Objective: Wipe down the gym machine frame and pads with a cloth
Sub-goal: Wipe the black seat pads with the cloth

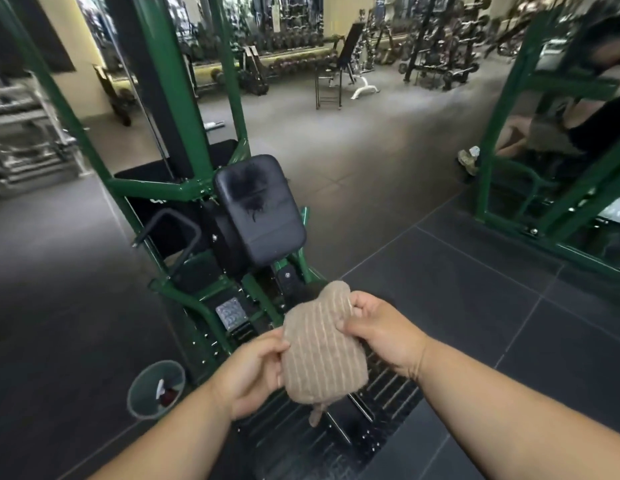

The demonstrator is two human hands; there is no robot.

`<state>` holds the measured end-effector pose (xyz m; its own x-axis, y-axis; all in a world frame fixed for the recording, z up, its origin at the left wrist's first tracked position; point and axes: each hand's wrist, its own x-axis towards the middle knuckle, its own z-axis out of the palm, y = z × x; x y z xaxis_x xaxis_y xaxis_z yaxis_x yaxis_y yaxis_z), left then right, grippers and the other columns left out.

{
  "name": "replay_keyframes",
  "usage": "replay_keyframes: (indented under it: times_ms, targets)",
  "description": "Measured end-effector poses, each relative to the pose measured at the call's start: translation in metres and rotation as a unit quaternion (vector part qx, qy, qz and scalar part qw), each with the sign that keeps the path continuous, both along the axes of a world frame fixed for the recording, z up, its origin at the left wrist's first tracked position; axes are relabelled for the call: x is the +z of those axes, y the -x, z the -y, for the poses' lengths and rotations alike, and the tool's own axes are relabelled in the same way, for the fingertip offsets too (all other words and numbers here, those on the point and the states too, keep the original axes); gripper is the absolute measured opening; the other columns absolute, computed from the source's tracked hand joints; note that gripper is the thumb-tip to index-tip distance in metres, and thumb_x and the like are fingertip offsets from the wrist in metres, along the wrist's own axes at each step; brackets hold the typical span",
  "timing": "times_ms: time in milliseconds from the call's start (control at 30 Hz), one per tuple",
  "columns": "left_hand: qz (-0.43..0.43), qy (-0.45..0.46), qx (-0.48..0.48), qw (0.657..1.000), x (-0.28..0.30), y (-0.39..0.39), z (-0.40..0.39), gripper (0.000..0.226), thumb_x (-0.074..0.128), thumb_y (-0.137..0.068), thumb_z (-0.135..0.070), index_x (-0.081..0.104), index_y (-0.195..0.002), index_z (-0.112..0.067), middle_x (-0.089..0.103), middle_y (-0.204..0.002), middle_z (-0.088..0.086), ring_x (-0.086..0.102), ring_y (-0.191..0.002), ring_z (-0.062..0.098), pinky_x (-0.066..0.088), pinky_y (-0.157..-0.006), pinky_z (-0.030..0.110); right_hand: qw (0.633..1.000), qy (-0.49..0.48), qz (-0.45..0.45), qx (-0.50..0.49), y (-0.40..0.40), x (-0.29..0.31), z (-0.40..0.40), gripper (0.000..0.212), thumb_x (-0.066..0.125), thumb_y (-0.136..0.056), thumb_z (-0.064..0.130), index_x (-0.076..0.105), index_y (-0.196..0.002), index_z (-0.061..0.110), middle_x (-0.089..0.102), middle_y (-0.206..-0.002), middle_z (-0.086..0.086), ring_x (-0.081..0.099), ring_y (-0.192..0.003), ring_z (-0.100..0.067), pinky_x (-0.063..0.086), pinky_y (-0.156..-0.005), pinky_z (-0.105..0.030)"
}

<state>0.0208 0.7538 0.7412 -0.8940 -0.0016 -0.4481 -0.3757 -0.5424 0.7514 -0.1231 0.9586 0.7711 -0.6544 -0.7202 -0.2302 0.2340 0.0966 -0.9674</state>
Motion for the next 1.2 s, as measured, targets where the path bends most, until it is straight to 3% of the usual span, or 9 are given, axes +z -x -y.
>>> replay_keyframes:
  times_ms: [200,367,533,667,833,900,1033,1100,1200]
  targets:
    - [0.017,-0.003,0.032,0.999,-0.006,-0.007,0.006,0.056,0.067,-0.093,-0.022,0.057,-0.146,-0.007,0.064,-0.141,0.023,0.062,-0.127,0.038,0.051,-0.108,0.052,0.992,0.044,0.06,0.099,-0.012,0.002,0.007,0.037,0.066,-0.087,0.0,0.064,-0.124,0.002,0.074,-0.115,-0.016,0.071,-0.104,-0.026,0.056,-0.094,-0.041]
    - [0.006,0.024,0.082,0.996,-0.022,0.004,0.013,0.041,0.058,-0.097,-0.019,0.063,-0.136,-0.006,0.069,-0.134,0.021,0.062,-0.13,0.036,0.046,-0.112,0.051,0.998,-0.055,-0.026,0.017,-0.003,0.001,0.018,0.023,0.06,-0.097,-0.008,0.061,-0.115,0.007,0.077,-0.103,-0.018,0.073,-0.091,-0.028,0.059,-0.093,-0.057]
    - [0.007,0.155,0.12,0.981,-0.044,0.016,0.032,0.035,0.065,-0.099,-0.005,0.061,-0.133,-0.008,0.073,-0.125,0.021,0.072,-0.112,0.027,0.051,-0.109,0.047,0.977,-0.136,-0.16,0.025,0.013,-0.029,0.029,0.082,0.065,-0.097,0.003,0.037,-0.149,0.059,0.063,-0.076,-0.002,0.052,-0.064,-0.023,0.048,-0.06,-0.039]
    - [0.038,0.172,0.138,0.975,-0.047,0.022,0.04,0.056,0.06,-0.102,-0.002,0.053,-0.137,-0.046,0.076,-0.118,0.004,0.075,-0.107,0.019,0.06,-0.086,0.028,0.933,-0.23,-0.253,0.111,0.027,-0.056,0.038,0.058,0.069,-0.094,0.011,0.064,-0.129,0.057,0.078,-0.1,0.007,0.072,-0.075,-0.027,0.063,-0.077,-0.045]
    - [0.076,0.293,0.056,0.952,-0.058,0.036,0.038,0.045,0.073,-0.085,-0.026,0.068,-0.13,-0.023,0.074,-0.118,-0.008,0.071,-0.11,0.007,0.049,-0.083,0.008,0.853,-0.308,-0.377,0.189,0.064,-0.064,0.053,0.019,0.068,-0.096,0.022,0.078,-0.1,0.038,0.076,-0.097,0.024,0.069,-0.093,0.004,0.056,-0.09,-0.027]
    - [0.092,0.296,0.043,0.95,-0.066,0.046,0.035,0.053,0.081,-0.075,-0.024,0.07,-0.126,-0.013,0.078,-0.107,-0.005,0.072,-0.093,0.003,0.051,-0.081,0.012,0.884,-0.272,-0.339,0.171,0.086,-0.071,0.059,0.009,0.073,-0.094,0.028,0.076,-0.088,0.033,0.075,-0.09,0.016,0.068,-0.085,0.001,0.055,-0.08,-0.026]
    - [0.125,0.337,0.055,0.932,-0.081,0.076,0.018,0.016,0.086,-0.086,-0.008,0.073,-0.09,-0.015,0.071,-0.069,-0.014,0.061,-0.065,-0.003,0.047,-0.067,0.013,0.916,-0.188,-0.317,0.156,0.139,-0.085,0.064,0.02,0.084,-0.086,0.025,0.07,-0.072,0.029,0.061,-0.098,0.005,0.061,-0.089,-0.002,0.045,-0.082,-0.016]
    - [0.135,0.317,0.093,0.934,-0.084,0.095,0.005,0.009,0.079,-0.094,-0.011,0.076,-0.087,-0.016,0.072,-0.073,-0.012,0.062,-0.071,0.001,0.047,-0.069,0.013,0.925,-0.176,-0.282,0.184,0.169,-0.089,0.062,0.021,0.081,-0.089,0.023,0.066,-0.076,0.014,0.064,-0.107,0.006,0.061,-0.096,0.003,0.042,-0.083,-0.008]
    - [0.13,0.198,0.196,0.952,-0.082,0.13,-0.023,0.015,0.067,-0.102,-0.011,0.077,-0.11,-0.003,0.08,-0.104,0.007,0.074,-0.097,0.019,0.056,-0.083,0.022,0.961,-0.129,-0.029,0.243,0.21,-0.1,0.056,0.03,0.079,-0.092,0.025,0.053,-0.083,0.013,0.064,-0.089,0.004,0.06,-0.081,-0.008,0.046,-0.075,-0.024]
